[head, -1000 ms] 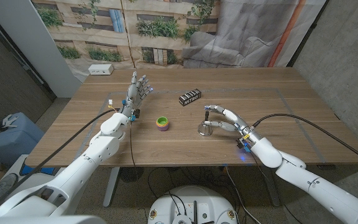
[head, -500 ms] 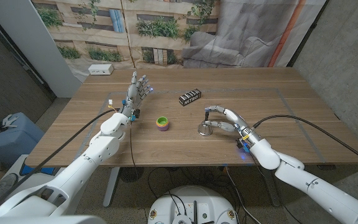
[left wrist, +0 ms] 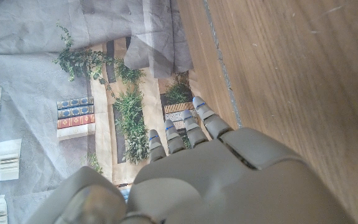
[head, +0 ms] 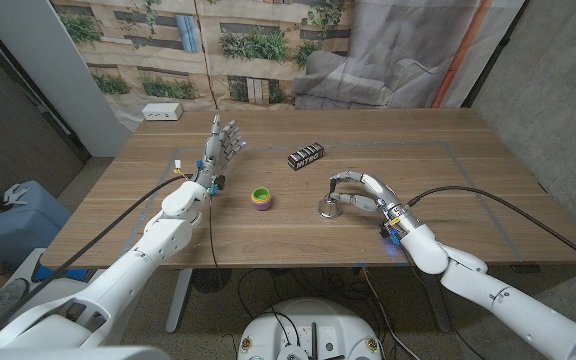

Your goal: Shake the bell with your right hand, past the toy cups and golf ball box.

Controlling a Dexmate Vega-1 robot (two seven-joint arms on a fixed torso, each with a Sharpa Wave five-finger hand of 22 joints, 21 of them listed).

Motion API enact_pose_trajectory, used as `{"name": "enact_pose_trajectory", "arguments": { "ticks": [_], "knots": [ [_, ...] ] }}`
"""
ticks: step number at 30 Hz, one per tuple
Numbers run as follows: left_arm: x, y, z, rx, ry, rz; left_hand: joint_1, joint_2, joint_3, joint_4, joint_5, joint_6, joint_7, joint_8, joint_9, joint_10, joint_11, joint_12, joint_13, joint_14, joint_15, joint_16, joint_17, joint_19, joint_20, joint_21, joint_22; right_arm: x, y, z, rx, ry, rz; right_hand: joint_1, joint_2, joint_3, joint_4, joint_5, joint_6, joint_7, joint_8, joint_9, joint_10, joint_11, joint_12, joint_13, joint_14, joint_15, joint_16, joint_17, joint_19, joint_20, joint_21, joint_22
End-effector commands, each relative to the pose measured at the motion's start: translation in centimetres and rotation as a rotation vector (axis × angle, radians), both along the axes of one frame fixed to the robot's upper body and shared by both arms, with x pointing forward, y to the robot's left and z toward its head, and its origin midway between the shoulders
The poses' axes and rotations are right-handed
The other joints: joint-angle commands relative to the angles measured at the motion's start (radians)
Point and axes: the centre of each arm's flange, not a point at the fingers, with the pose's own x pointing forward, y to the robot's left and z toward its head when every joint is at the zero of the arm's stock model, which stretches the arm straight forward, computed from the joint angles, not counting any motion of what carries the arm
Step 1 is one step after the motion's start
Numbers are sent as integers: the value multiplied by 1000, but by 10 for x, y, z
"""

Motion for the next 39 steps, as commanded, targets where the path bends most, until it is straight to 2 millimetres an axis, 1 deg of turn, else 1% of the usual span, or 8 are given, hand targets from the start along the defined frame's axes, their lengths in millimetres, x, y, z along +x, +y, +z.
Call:
{"name": "enact_pose_trajectory", "arguments": {
  "ticks": [1, 4, 12, 16, 26, 35, 38, 39],
  "knots": [
    [0, 0, 0, 0, 0, 0, 0, 8, 1, 7, 7, 3, -8, 2, 4, 3, -5, 6, 5, 10, -98, 6, 5, 10, -1, 7, 6, -2, 4, 2, 9, -20, 7, 19, 3, -8, 1, -2, 33, -1, 12, 0, 36, -5, 8, 1, 22, -157, 15, 6, 13, -20, -2, 5],
    [0, 0, 0, 0, 0, 0, 0, 8, 1, 7, 7, 3, -8, 3, 4, 2, -5, 6, 5, 9, -98, 6, 5, 10, 0, 7, 6, -2, 5, 1, 11, -21, 5, 26, 7, -11, 1, -2, 53, -4, 18, -1, 58, -7, 9, 0, 32, -159, 23, 8, 15, -23, -3, 5],
    [0, 0, 0, 0, 0, 0, 0, 8, 1, 7, 7, 3, -8, 3, 4, 2, -5, 6, 5, 9, -98, 5, 5, 10, -1, 7, 6, -1, 10, 2, 9, -24, 10, 35, 15, -13, 0, -3, 69, -1, 21, -1, 78, -8, 9, -1, 44, -161, 32, 11, 19, -27, -4, 5],
    [0, 0, 0, 0, 0, 0, 0, 8, 1, 7, 7, 3, -8, 2, 4, 2, -4, 6, 5, 9, -98, 5, 5, 10, -1, 7, 6, 0, 13, 2, 15, -21, 11, 43, 20, -15, 0, -3, 84, -2, 25, -1, 102, -7, 12, -2, 54, -162, 40, 14, 23, -28, -3, 5],
    [0, 0, 0, 0, 0, 0, 0, 8, 1, 7, 7, 2, -8, 2, 4, 3, -4, 6, 5, 9, -98, 6, 5, 11, -1, 7, 6, 1, 15, 4, 23, -19, 14, 49, 26, -21, 1, -6, 112, -3, 32, -1, 124, -7, 11, -2, 70, -163, 51, 19, 31, -27, -2, 6],
    [0, 0, 0, 0, 0, 0, 0, 8, 1, 7, 7, 2, -8, 2, 4, 2, -6, 6, 5, 9, -99, 6, 5, 11, 0, 7, 6, 1, 15, 4, 32, -31, 8, 80, 39, -27, -5, -6, 189, -13, 55, -1, 175, -9, 12, -3, 94, -169, 72, 28, 42, -35, -1, 6],
    [0, 0, 0, 0, 0, 0, 0, 8, 1, 7, 7, 2, -8, 2, 4, 2, -5, 6, 5, 9, -98, 5, 5, 11, -1, 7, 6, 2, 15, 5, 24, -33, 12, 92, 42, -29, -6, -6, 203, -13, 58, -1, 194, -10, 14, -3, 94, -169, 76, 31, 48, -41, 0, 7],
    [0, 0, 0, 0, 0, 0, 0, 8, 1, 7, 7, 2, -8, 2, 4, 2, -5, 6, 5, 9, -99, 5, 5, 10, 0, 7, 6, 2, 14, 6, 27, -30, 10, 96, 54, -28, -2, -6, 208, -11, 58, -1, 202, -9, 13, -3, 114, -170, 88, 35, 50, -42, 0, 6]
  ]
}}
